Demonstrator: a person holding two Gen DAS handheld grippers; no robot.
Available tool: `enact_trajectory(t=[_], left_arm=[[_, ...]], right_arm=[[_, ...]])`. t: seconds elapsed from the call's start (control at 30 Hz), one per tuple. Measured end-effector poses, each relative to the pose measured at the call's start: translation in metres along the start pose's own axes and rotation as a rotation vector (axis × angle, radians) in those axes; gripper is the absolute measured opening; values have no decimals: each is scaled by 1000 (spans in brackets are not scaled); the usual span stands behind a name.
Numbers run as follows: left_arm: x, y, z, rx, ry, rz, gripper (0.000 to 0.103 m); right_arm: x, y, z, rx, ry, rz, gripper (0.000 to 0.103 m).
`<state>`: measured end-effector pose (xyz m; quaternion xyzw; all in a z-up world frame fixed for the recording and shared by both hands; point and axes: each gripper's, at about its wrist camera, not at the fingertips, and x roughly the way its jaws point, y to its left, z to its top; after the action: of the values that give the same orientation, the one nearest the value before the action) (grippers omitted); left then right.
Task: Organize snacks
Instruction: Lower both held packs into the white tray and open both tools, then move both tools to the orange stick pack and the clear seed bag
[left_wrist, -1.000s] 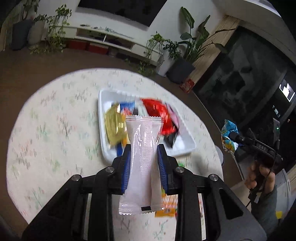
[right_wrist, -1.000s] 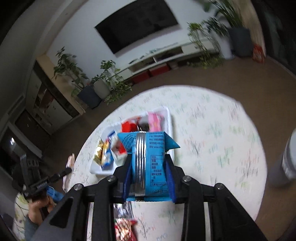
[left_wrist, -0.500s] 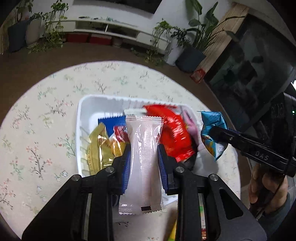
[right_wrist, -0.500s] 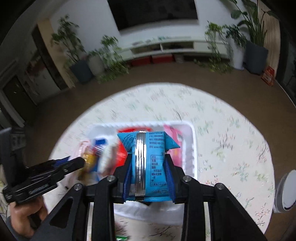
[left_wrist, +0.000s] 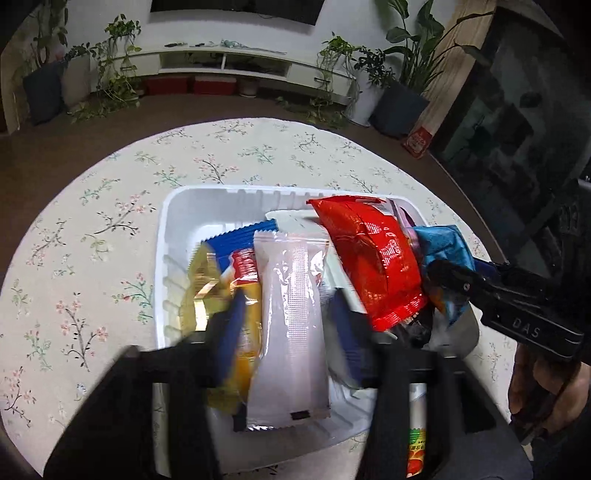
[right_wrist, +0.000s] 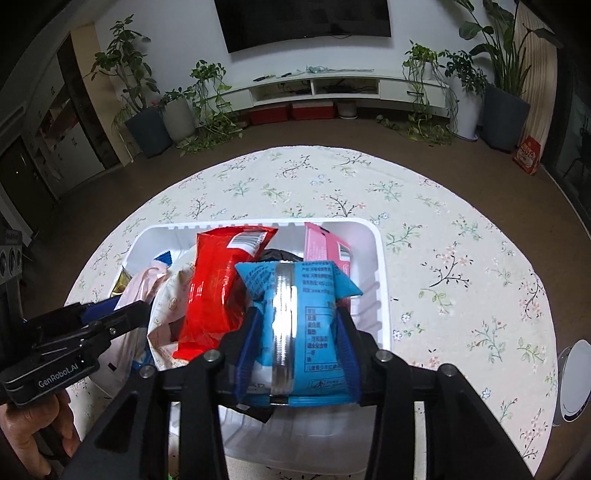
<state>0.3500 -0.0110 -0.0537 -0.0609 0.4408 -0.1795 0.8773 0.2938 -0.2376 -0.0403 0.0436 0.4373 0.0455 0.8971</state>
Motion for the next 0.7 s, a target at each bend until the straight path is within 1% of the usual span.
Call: enact_trajectory(t=[0.03,0.07,0.1,0.23,0.3,0.33,0.37,0.43,0.47,0.53,0.6,0.63,0.7], left_arm=[[-1,-2,1,6,-14,13,90],[0,-3,1,11,-21,24,96],[-1,-5,0,20,-31,36,99],[-6,-10,-2,43,-48,66,99],[-14,-12,-6,46,-60,69,103],[-19,-13,-8,50,-68,80,103],[-27,-14,-12,56,-76,90,103],[-40,-18,-17,75,-92,101,103],[-45,-21,-19,85,-102,107,103],[-60,-29,-27,129,-149,118,103],[-73,-37,-37,185,-197,145,103],[-77,-40,-42,204,-202,158,103],[-84,-46,-56,235,-169,166,103]], right_arm=[[1,2,-1,-4,5,1,58],[2,2,-2,-7,12,2,59],[2,3,-4,-8,15,3,61],[-1,1,-6,-4,11,12,61],[-6,-2,-7,11,4,24,61],[-9,-2,-8,15,1,27,62],[-13,-3,-9,19,-5,32,63],[-23,-5,-11,23,-23,44,68],[-30,-6,-13,25,-39,48,69],[-44,-9,-18,32,-68,61,72],[-59,-10,-25,45,-90,70,75],[-67,-11,-31,51,-99,80,76],[-82,-11,-44,57,-111,100,76]])
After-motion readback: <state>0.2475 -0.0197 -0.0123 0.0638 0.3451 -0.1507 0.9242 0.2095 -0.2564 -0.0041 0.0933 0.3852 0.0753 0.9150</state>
